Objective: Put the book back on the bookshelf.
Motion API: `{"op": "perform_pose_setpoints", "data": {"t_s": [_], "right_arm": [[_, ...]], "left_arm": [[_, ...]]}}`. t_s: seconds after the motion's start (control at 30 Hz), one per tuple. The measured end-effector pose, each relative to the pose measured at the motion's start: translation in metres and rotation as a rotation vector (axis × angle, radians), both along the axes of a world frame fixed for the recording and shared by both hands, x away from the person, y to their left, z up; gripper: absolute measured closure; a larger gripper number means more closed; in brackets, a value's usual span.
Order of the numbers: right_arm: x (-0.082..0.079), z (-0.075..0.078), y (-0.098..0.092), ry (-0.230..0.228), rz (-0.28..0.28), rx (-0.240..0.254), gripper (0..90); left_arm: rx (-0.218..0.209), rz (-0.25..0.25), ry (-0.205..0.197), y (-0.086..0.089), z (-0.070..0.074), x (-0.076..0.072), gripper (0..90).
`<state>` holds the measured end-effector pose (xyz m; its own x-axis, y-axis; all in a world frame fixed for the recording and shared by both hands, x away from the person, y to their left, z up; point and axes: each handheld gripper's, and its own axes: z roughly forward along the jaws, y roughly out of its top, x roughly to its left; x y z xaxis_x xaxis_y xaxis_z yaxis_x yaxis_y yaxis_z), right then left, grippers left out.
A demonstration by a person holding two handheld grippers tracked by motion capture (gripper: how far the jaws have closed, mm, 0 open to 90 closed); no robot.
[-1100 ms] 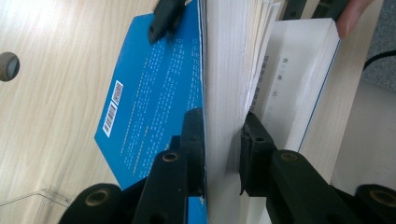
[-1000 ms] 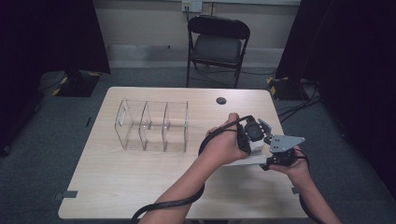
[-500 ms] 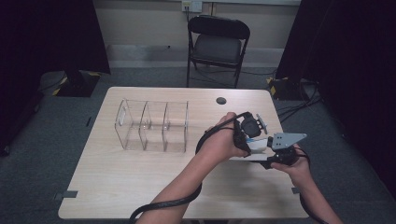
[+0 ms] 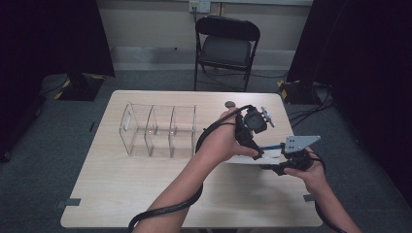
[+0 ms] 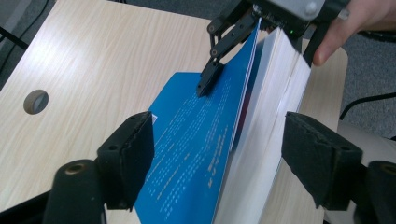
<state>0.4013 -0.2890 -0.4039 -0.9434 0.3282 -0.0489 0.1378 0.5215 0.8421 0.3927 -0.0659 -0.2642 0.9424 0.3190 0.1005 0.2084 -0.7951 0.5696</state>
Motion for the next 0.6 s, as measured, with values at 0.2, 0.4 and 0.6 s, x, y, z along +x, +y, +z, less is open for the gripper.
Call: {"op": "perform_pose_setpoints", "data": {"t_s": [0.2, 0.4, 0.6], "right_arm": [[0.003, 0.004, -0.002, 0.033, -0.006, 0.008, 45.2], [0.006, 0.007, -0.003, 0.061, -0.012, 0.013, 45.5], [0.007, 0.008, -0.004, 0.080, -0.018, 0.022, 45.5]], "left_arm": [[-0.011, 0.021, 0.004, 0.012, 0.000, 0.000, 22.7], [0.006, 0.038, 0.001, 0.024, 0.002, -0.001, 23.0], [0.020, 0.050, 0.002, 0.034, 0.001, -0.003, 23.0]]}}
